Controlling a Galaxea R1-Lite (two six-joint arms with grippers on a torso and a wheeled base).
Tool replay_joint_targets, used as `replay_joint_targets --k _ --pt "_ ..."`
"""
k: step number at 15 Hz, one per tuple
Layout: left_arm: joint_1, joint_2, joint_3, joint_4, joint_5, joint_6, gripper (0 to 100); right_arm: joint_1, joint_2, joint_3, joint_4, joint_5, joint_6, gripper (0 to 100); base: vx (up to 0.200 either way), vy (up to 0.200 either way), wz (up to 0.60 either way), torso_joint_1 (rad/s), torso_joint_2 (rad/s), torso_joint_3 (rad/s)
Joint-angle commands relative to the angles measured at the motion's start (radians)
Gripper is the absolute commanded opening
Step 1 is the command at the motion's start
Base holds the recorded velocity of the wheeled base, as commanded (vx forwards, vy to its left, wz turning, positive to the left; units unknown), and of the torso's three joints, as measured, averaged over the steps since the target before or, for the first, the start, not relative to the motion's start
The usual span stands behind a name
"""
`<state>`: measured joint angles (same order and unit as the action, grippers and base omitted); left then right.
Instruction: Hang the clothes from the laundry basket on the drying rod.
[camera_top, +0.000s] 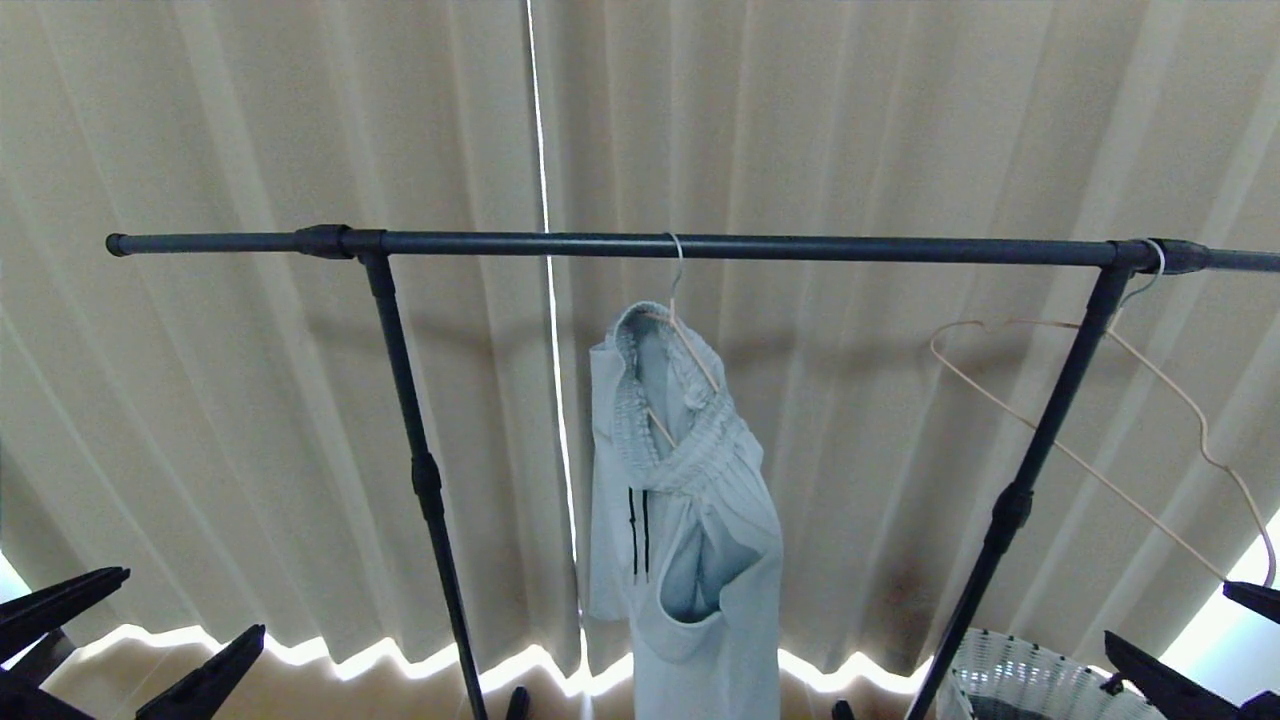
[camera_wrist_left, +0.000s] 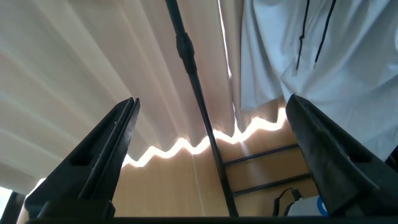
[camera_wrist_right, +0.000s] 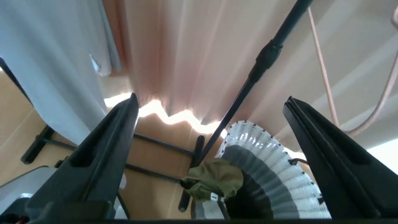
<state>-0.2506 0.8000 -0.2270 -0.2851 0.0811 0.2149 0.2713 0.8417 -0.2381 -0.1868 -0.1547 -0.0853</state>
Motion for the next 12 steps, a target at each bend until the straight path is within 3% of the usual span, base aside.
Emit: replay_joint_targets --k 1,8,12 --pt "0.001 0.001 0.0 0.0 0.0 0.0 100 0.0 0.002 0.0 0.0 0.0 0.001 100 -0.2 0.0 0.0 0.007 0.0 0.007" --pt "0.008 0.001 0.002 0.0 0.0 0.0 100 -0.001 -0.01 0.008 0.0 -0.005 0.001 100 -0.2 0.0 0.0 0.002 0.0 0.0" --pt "0.01 -0.001 0.003 0.0 0.0 -0.003 100 -0.001 -0.013 0.008 0.001 -0.006 0.002 100 0.0 0.0 0.0 0.0 0.0 0.0"
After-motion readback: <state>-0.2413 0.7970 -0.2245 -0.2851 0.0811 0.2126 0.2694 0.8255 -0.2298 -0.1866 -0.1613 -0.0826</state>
